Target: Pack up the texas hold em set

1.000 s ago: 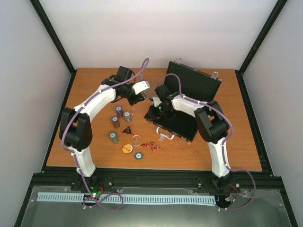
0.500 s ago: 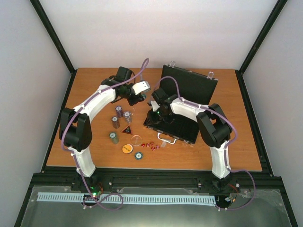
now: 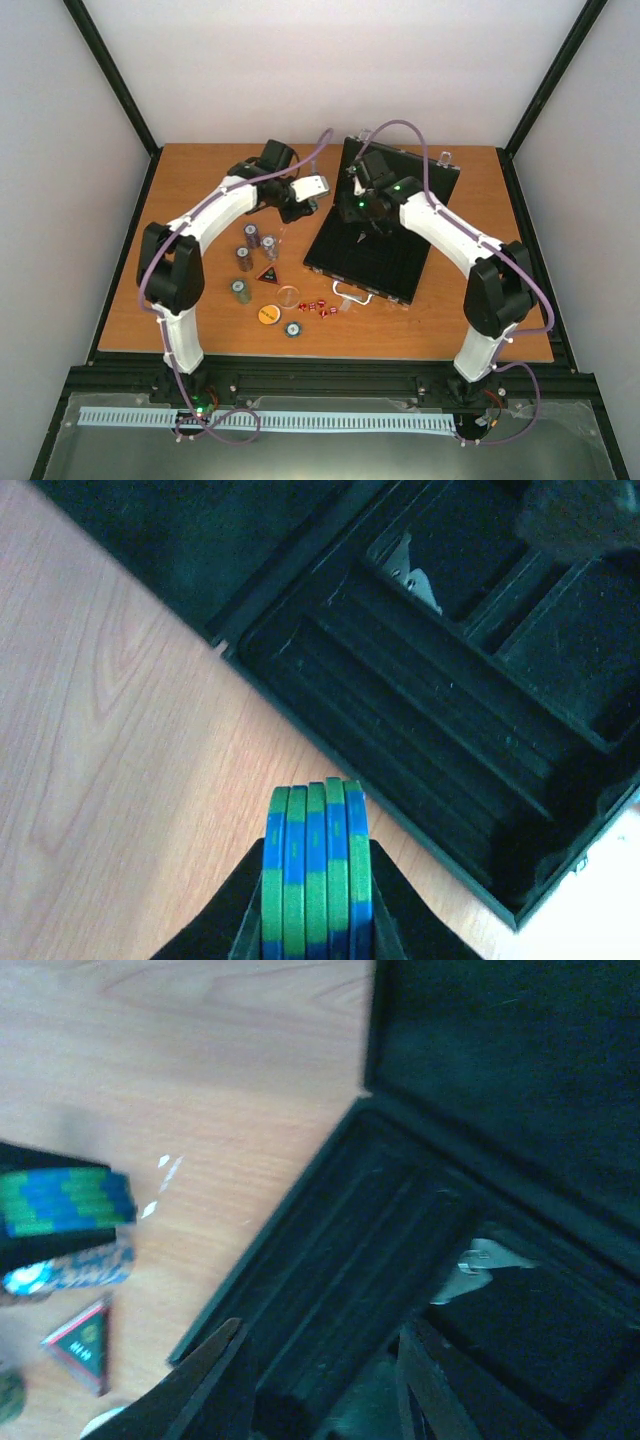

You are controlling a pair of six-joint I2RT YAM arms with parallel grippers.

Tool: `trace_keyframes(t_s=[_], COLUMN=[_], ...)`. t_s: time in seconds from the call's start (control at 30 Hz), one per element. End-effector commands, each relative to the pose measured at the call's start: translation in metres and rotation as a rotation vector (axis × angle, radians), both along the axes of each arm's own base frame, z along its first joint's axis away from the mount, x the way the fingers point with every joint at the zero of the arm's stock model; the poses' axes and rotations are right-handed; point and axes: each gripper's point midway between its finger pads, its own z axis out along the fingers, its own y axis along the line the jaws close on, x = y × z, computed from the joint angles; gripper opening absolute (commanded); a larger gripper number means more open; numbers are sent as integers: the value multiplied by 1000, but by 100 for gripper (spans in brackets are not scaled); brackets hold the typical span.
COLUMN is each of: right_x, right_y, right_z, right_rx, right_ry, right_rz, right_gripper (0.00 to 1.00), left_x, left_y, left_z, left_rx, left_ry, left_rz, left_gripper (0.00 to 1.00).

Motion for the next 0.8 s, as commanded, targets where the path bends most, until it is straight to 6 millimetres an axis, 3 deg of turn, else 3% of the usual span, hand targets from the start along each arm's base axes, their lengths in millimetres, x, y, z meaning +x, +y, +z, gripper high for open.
trace_keyframes(t_s=[0.0,0.13,0.37,0.5,0.77], right_x=[8,2,-6,-5,-2], right_y=[-47,-66,-101,-121,-139], right_z=[1,-2,-11,-14,-21], right_rx=[-85,-93,-99,-98,-79], right_ry=[-3,8,25,37,59], right_rz=[-125,-148,-200,-230,-263], right_gripper=[41,42,42,42,42], left_x=[4,10,23,33,51], left_y=[-36,-59,-81,-85,-83], left_z=[2,-5,-33,-55,-74], left_rx=[23,30,96,140,213], left_ry=[-26,-34,-50,-52,-108], left_rz=[-72,-91,-111,-120,-131], left_gripper=[1,1,1,1,1])
